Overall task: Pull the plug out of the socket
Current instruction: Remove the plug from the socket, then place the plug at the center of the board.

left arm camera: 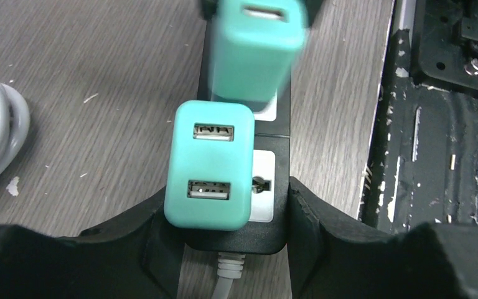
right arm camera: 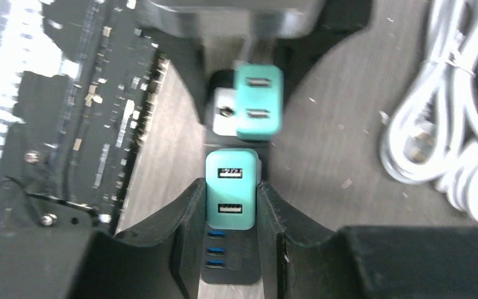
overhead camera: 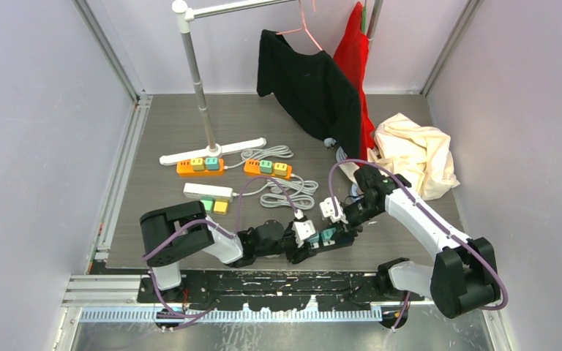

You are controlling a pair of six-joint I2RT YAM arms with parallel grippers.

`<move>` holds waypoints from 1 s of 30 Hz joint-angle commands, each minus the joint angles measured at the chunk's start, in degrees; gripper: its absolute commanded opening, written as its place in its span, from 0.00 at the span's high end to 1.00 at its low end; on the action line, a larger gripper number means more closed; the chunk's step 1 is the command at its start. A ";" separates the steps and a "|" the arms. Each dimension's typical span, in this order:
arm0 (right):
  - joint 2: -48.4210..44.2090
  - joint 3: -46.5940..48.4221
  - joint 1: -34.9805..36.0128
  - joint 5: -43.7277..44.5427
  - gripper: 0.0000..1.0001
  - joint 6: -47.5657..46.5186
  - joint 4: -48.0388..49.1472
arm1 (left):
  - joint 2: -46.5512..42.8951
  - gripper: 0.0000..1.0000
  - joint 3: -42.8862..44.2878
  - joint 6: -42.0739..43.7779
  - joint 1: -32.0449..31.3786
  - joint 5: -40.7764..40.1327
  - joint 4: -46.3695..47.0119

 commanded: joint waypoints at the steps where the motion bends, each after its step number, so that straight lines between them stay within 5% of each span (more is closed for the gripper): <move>1: -0.44 1.21 2.53 -5.86 0.99 -0.34 -4.93 | 1.74 1.00 -0.98 -0.47 1.26 -4.11 -4.77; 6: -0.16 3.17 2.71 -3.93 0.99 16.84 4.99 | 2.27 1.00 0.19 -0.49 1.28 -4.12 -6.16; 12: -3.25 5.67 -5.85 -3.19 0.99 15.67 -0.48 | 0.22 1.00 -0.84 -0.54 1.26 -4.34 -6.93; 18: -4.34 8.93 -12.57 -2.90 0.99 26.97 -0.26 | -4.59 0.38 0.88 -1.36 1.27 -4.17 -11.21; 20: -4.70 9.30 -13.74 -2.68 0.99 34.18 2.89 | -6.72 0.26 2.85 -1.96 1.27 -4.06 -15.81; 30: -4.15 8.70 -19.81 -2.22 0.96 65.46 19.27 | -19.18 0.19 10.54 -3.51 1.22 -2.55 -35.72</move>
